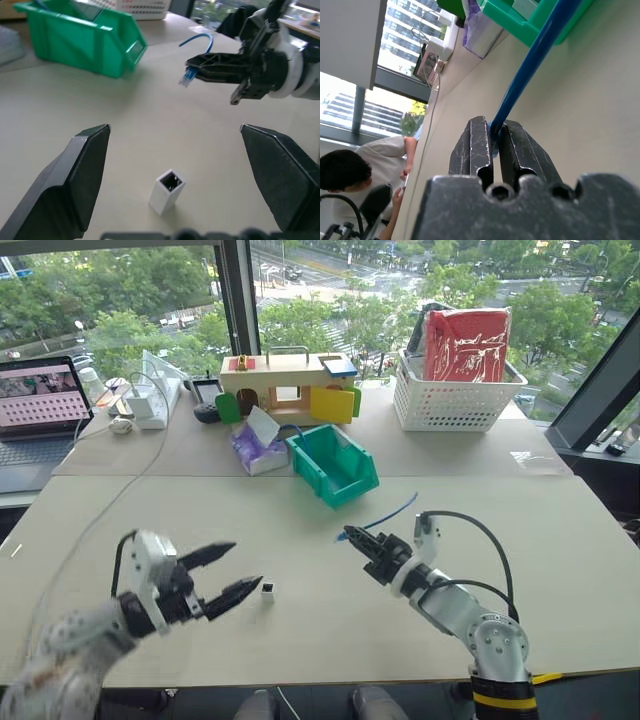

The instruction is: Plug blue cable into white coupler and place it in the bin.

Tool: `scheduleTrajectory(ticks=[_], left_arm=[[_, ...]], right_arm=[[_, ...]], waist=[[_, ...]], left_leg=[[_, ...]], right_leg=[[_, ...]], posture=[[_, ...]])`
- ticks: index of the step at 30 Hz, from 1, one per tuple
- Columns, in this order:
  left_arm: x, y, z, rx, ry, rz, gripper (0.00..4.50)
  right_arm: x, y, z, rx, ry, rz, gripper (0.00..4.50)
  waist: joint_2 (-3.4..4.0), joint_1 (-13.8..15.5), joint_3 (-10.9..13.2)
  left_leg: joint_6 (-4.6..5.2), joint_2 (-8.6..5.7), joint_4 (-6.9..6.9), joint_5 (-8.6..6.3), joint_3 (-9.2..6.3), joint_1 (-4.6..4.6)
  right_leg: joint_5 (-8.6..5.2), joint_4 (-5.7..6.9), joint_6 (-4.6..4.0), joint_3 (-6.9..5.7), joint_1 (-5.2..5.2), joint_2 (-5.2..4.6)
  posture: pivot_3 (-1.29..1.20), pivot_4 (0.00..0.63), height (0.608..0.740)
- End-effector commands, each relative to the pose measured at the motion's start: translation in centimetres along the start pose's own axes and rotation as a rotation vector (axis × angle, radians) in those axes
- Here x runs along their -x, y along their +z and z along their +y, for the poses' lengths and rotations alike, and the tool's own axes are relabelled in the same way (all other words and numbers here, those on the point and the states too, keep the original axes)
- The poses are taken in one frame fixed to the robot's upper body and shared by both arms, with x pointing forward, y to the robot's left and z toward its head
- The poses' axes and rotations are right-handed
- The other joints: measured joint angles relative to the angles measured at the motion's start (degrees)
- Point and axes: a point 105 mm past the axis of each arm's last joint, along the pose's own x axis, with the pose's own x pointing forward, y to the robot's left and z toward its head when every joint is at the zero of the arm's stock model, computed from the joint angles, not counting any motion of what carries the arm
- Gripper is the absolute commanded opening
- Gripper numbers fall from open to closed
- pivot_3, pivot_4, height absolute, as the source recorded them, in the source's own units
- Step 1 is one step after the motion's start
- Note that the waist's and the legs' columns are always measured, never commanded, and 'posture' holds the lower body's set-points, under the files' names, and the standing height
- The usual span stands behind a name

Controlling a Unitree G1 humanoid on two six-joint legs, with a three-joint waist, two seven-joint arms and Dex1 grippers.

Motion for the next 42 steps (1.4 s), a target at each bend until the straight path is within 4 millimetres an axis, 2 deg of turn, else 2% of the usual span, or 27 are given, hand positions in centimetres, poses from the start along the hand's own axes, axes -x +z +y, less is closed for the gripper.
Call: scheduleTrajectory(ticks=[1, 3, 5, 8, 11, 13, 22, 24, 25, 31, 32, 33, 36, 37, 40, 42], left_arm=[[-0.8, 0.1, -0.8, -0.085, 0.088, -0.035, 4.48], [-1.3, -0.4, -0.8, -0.082, 0.123, -0.023, 4.48], [-1.7, -1.7, -0.8, -0.095, 0.137, 0.036, 4.48], [-2.7, -3.3, -0.5, -0.065, 0.152, 0.078, 4.48], [-3.9, -4.6, -1.2, -0.001, 0.123, 0.099, 4.48], [-4.2, -5.1, -0.4, -0.011, 0.172, 0.118, 4.48], [-5.4, -6.0, 0.5, -0.049, 0.187, 0.164, 4.48], [-5.4, -6.1, 0.6, -0.044, 0.192, 0.17, 3.94], [-5.4, -6.2, 0.6, -0.043, 0.192, 0.175, 3.84], [-4.7, -6.7, 0.9, -0.023, 0.191, 0.212, 1.54], [-4.6, -6.7, 1.0, -0.017, 0.188, 0.216, 1.04], [-4.6, -6.7, 1.2, -0.014, 0.186, 0.217, 0.75], [-5.7, -6.0, 1.8, -0.034, 0.078, 0.189, 0.67], [-6.6, -5.3, 2.2, -0.063, 0.011, 0.167, 0.67], [-9.9, -3.1, 2.2, -0.291, -0.293, 0.148, 0.67], [-11.6, -2.3, 2.1, -0.368, -0.419, 0.147, 0.67]], right_arm=[[0.2, 0.3, 1.2, 0.079, 0.042, 0.005, 0.0], [0.4, 0.5, 1.2, 0.141, 0.029, 0.012, 0.0], [0.5, 0.6, 1.3, 0.188, 0.019, 0.012, 0.0], [0.9, 1.1, 1.4, 0.216, 0.006, -0.011, 0.0], [1.6, 1.2, 1.2, 0.228, -0.015, -0.025, 0.0], [2.0, 1.1, 1.2, 0.229, -0.023, -0.035, 0.0], [2.8, 1.2, 1.2, 0.235, -0.056, -0.087, 0.0], [3.1, 1.2, 1.2, 0.235, -0.066, -0.097, 0.0], [3.2, 1.2, 1.2, 0.234, -0.069, -0.101, 0.0], [3.6, 1.2, 1.0, 0.233, -0.088, -0.117, 0.0], [3.6, 1.2, 1.0, 0.234, -0.09, -0.12, 0.0], [3.6, 1.2, 1.0, 0.234, -0.091, -0.122, 0.0], [3.5, 1.4, 1.0, 0.234, -0.096, -0.134, 0.0], [3.5, 1.4, 1.0, 0.235, -0.097, -0.139, 0.0], [3.6, 1.8, 1.0, 0.243, -0.106, -0.163, 0.0], [3.7, 2.1, 1.0, 0.251, -0.116, -0.181, 0.0]], waist=[[-0.01, 0.6, 0.0], [0.0, 0.7, 0.0], [0.01, 0.6, 0.0], [0.03, 0.6, 0.0], [0.03, 0.6, 0.0], [0.03, 0.6, 0.0], [0.11, 0.6, -0.1], [0.15, 0.6, -0.1], [0.17, 0.6, -0.1], [0.17, 0.6, -0.1], [0.17, 0.6, -0.1], [0.17, 0.6, -0.1], [0.21, 0.8, -0.1], [0.22, 0.9, -0.1], [0.23, 1.4, -0.1], [0.2, 1.7, -0.1]], left_leg=[[0.0, 0.0, 0.02, 0.0, 0.0, 0.04], [0.05, -0.01, 0.04, 0.04, 0.03, 0.04], [0.06, -0.01, 0.04, 0.06, 0.06, 0.08], [0.06, -0.01, 0.03, 0.06, 0.06, 0.14], [0.07, 0.01, 0.02, 0.06, 0.03, 0.09], [0.07, 0.0, 0.01, 0.06, 0.03, 0.04], [0.06, -0.01, 0.01, 0.06, 0.03, 0.15], [0.06, -0.01, 0.01, 0.06, 0.03, 0.16], [0.06, -0.01, 0.01, 0.06, 0.03, 0.16], [0.06, -0.01, 0.0, 0.06, 0.04, 0.14], [0.06, 0.0, 0.0, 0.06, 0.04, 0.13], [0.06, 0.0, -0.01, 0.06, 0.04, 0.13], [0.06, -0.01, -0.01, 0.06, 0.05, 0.14], [0.06, -0.02, -0.01, 0.06, 0.02, 0.13], [0.07, -0.02, 0.01, 0.06, 0.04, 0.15], [0.27, -0.14, 0.0, 0.36, -0.03, -0.06]], right_leg=[[-0.01, -0.02, 0.0, -0.01, 0.01, 0.03], [-0.22, -0.03, 0.26, 0.01, 0.0, 0.04], [-0.29, -0.02, 0.11, 0.06, 0.01, 0.04], [-0.27, 0.0, 0.14, 0.09, 0.01, 0.09], [-0.23, 0.0, 0.26, 0.06, -0.03, 0.14], [-0.28, 0.0, 0.32, 0.07, -0.04, 0.12], [-0.29, 0.01, 0.33, 0.08, 0.05, 0.1], [-0.29, 0.02, 0.33, 0.08, 0.05, 0.1], [-0.29, 0.02, 0.33, 0.08, 0.06, 0.1], [-0.3, 0.01, 0.34, 0.09, 0.04, 0.09], [-0.32, 0.01, 0.34, 0.09, 0.04, 0.09], [-0.32, 0.0, 0.34, 0.08, 0.04, 0.09], [-0.33, 0.0, 0.34, 0.09, 0.04, 0.08], [-0.34, 0.02, 0.33, 0.03, 0.04, 0.08], [-0.36, 0.0, 0.21, 0.03, 0.03, 0.08], [-0.47, 0.01, -0.05, -0.02, -0.06, 0.11]], posture=[[0.0, 0.15, 0.715], [0.0, 0.15, 0.715], [0.0, 0.15, 0.715], [0.0, 0.15, 0.715], [0.0, 0.15, 0.715], [0.0, 0.15, 0.715], [0.0, 0.15, 0.715], [0.0, 0.15, 0.715], [0.0, 0.15, 0.715], [0.0, 0.15, 0.715], [0.0, 0.15, 0.715], [0.0, 0.15, 0.715], [0.0, 0.15, 0.715], [0.0, 0.15, 0.715], [0.0, 0.15, 0.715], [0.0, 0.15, 0.715]])
